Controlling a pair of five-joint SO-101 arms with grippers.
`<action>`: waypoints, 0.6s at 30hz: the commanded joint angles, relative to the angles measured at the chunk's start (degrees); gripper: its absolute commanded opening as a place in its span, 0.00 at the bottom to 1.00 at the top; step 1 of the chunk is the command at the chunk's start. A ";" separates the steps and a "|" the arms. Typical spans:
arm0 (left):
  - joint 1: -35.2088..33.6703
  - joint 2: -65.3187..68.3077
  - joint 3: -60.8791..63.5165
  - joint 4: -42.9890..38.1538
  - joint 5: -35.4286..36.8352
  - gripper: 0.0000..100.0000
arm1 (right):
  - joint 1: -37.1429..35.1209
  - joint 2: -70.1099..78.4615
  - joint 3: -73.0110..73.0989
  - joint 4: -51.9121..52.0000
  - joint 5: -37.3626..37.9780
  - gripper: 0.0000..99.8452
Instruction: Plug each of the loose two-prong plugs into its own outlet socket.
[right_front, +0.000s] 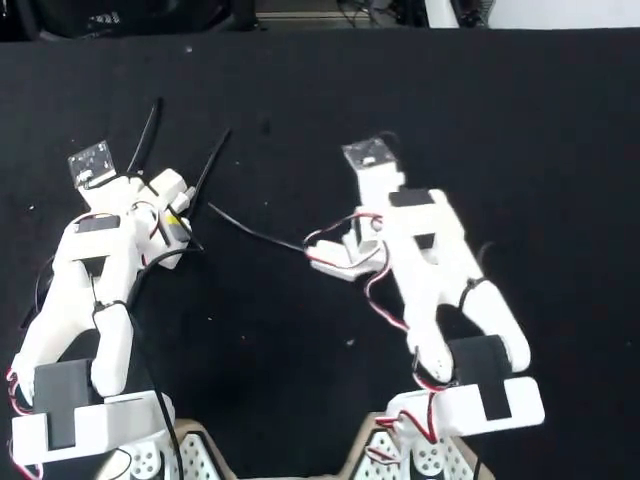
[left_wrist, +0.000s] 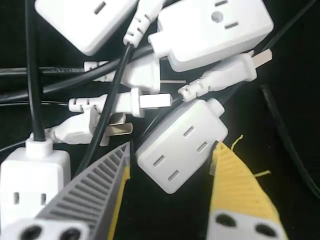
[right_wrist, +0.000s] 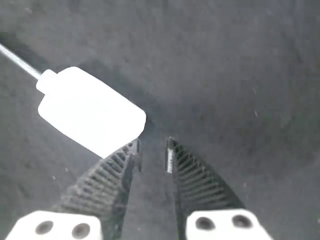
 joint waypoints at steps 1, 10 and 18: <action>-1.36 -0.70 0.22 -0.09 0.35 0.25 | -3.25 -0.75 -0.31 -4.57 -0.44 0.08; -1.36 -0.79 0.22 -0.09 0.35 0.25 | -3.52 -1.19 -0.57 -14.15 -0.44 0.08; -2.51 -0.97 -0.04 -0.09 0.35 0.25 | -3.43 -10.95 -8.57 1.14 -9.93 0.08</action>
